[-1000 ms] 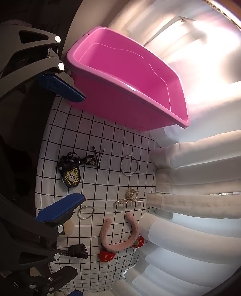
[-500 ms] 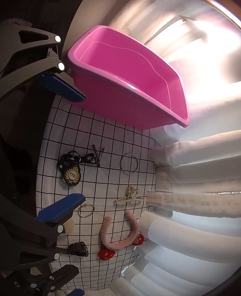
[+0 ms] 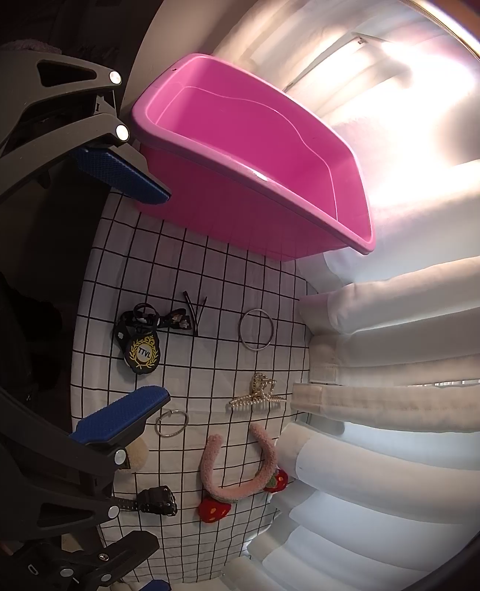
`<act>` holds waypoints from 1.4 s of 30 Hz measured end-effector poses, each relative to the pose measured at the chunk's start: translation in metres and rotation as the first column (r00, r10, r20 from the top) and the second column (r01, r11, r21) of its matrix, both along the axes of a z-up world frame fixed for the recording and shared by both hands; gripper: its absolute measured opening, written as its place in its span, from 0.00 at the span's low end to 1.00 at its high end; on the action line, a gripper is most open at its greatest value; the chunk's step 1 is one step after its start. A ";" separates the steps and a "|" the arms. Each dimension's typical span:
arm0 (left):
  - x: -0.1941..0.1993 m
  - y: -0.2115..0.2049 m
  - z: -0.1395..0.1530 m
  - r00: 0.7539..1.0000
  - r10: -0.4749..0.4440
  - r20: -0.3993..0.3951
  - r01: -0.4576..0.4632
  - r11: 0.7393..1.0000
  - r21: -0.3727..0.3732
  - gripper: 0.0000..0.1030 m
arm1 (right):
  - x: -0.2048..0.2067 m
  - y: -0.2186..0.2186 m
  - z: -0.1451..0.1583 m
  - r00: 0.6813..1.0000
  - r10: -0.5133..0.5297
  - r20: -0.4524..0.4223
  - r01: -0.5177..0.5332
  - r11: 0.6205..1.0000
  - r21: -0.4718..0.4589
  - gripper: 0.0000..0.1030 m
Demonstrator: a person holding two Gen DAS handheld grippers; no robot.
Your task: Organize jewelry
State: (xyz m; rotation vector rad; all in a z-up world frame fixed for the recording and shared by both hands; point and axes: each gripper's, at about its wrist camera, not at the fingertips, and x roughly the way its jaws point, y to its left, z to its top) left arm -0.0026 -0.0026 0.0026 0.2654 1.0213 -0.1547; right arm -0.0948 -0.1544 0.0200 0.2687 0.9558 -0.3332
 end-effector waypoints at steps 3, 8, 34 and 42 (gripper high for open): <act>-0.001 0.000 0.000 1.000 -0.001 0.005 0.001 1.000 0.001 0.94 | 0.000 0.000 0.000 1.000 0.000 -0.001 0.000 1.000 0.000 0.90; -0.001 0.001 0.000 1.000 -0.001 0.011 0.001 1.000 0.003 0.94 | 0.000 0.000 0.000 1.000 0.000 0.000 0.000 1.000 0.001 0.90; -0.002 0.003 0.000 1.000 -0.002 0.007 0.002 1.000 -0.001 0.94 | -0.002 0.001 0.000 1.000 0.000 0.004 0.000 1.000 0.005 0.90; -0.001 0.003 -0.001 1.000 0.000 0.003 0.000 1.000 0.003 0.94 | -0.002 -0.001 -0.003 1.000 0.004 0.002 -0.004 1.000 0.015 0.90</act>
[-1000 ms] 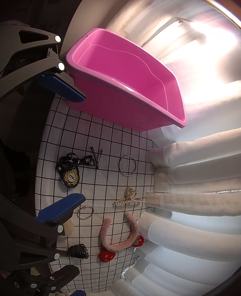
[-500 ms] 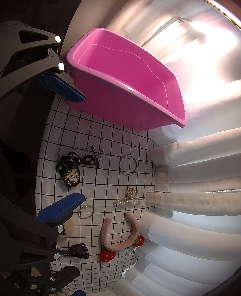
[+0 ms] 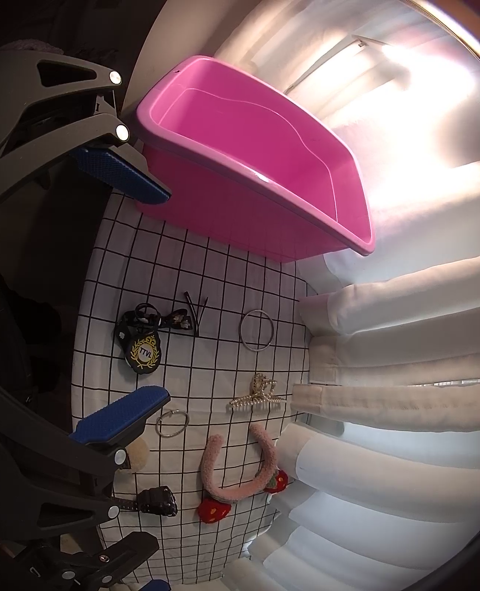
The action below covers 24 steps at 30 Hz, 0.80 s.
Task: Organize jewelry
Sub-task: 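Grasp the black lanyard with the left tool while the right tool grasps the black watch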
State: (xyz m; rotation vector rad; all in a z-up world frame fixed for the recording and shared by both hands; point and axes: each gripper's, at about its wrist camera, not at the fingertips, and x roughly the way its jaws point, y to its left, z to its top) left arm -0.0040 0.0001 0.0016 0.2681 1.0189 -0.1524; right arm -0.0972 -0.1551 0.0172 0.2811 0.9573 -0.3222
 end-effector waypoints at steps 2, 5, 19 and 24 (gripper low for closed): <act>0.002 0.002 -0.002 1.000 0.007 -0.005 -0.007 1.000 -0.001 0.94 | 0.000 -0.001 -0.002 1.000 0.003 -0.002 -0.003 1.000 0.010 0.90; 0.006 0.010 -0.008 1.000 0.025 -0.012 -0.025 1.000 -0.013 0.94 | -0.001 -0.004 -0.006 1.000 0.007 -0.005 -0.007 1.000 0.027 0.90; 0.013 0.024 -0.084 0.995 0.015 -0.100 -0.027 0.992 -0.120 0.94 | -0.007 -0.037 -0.060 0.998 0.063 -0.030 -0.058 0.987 0.152 0.90; 0.016 0.010 -0.126 0.990 -0.009 -0.143 -0.004 0.996 -0.087 0.94 | -0.012 -0.056 -0.087 0.997 0.050 -0.051 -0.040 0.983 0.178 0.90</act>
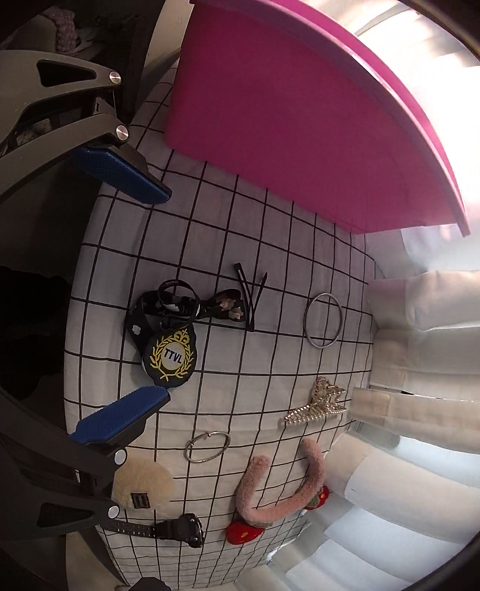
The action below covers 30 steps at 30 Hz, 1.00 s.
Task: Organize jewelry
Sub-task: 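Grasp the black lanyard with the left tool while the right tool grasps the black watch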
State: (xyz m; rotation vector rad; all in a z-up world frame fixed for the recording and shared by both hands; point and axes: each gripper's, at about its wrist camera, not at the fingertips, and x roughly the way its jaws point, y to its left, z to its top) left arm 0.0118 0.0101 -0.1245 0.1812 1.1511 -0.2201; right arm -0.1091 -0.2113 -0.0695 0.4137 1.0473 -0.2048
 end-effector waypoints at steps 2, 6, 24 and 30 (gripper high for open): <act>0.006 -0.004 -0.017 0.999 0.005 -0.032 -0.005 1.000 -0.006 0.94 | -0.002 -0.008 -0.008 1.000 -0.008 -0.004 0.008 1.000 -0.001 0.90; 0.019 -0.010 -0.040 0.998 0.037 -0.042 -0.036 0.999 0.022 0.94 | -0.004 -0.027 -0.023 0.999 -0.033 -0.019 0.032 0.999 -0.019 0.90; 0.031 -0.016 -0.072 0.997 0.060 -0.044 -0.060 0.998 -0.005 0.95 | 0.028 -0.070 -0.098 0.982 -0.043 -0.184 0.028 0.996 -0.083 0.90; 0.032 -0.011 -0.076 0.995 0.083 -0.054 -0.086 0.995 -0.057 0.95 | 0.035 -0.075 -0.115 0.975 -0.050 -0.216 0.031 0.995 -0.090 0.90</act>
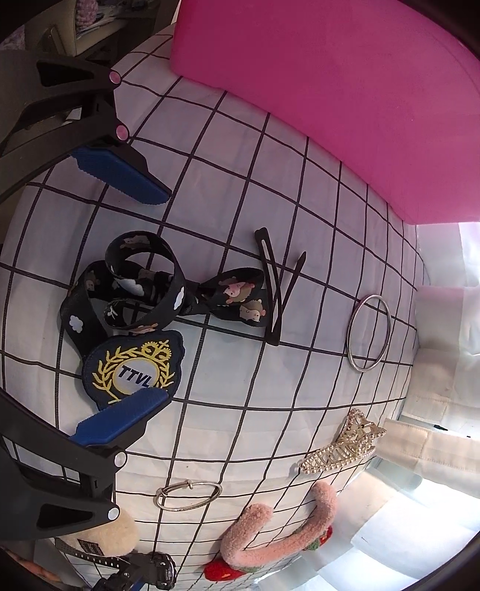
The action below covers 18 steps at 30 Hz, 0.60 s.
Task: Organize jewelry
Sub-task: 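Grasp the black lanyard with the left tool while the right tool grasps the black watch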
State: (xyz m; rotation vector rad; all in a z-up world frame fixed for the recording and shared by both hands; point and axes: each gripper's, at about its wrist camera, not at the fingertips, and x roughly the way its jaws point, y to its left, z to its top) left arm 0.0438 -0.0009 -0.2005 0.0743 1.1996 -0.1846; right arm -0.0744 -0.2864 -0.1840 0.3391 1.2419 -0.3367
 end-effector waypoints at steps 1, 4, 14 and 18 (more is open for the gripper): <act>-0.001 0.000 0.000 1.000 -0.002 0.010 0.002 1.000 -0.002 0.95 | 0.001 0.000 -0.002 1.000 0.002 -0.004 -0.002 1.000 -0.003 0.90; -0.004 -0.001 0.000 0.999 -0.016 0.032 0.016 1.000 0.002 0.95 | 0.001 0.000 -0.010 1.000 0.017 -0.016 -0.018 0.999 -0.027 0.90; 0.000 -0.001 -0.001 1.000 -0.013 0.002 0.013 1.000 0.009 0.95 | -0.002 0.007 -0.018 0.998 0.056 -0.018 -0.057 0.995 -0.086 0.92; 0.003 -0.003 -0.001 1.000 -0.023 -0.008 0.023 1.000 0.003 0.90 | 0.004 0.006 -0.017 0.998 0.058 -0.030 -0.060 0.995 -0.081 0.91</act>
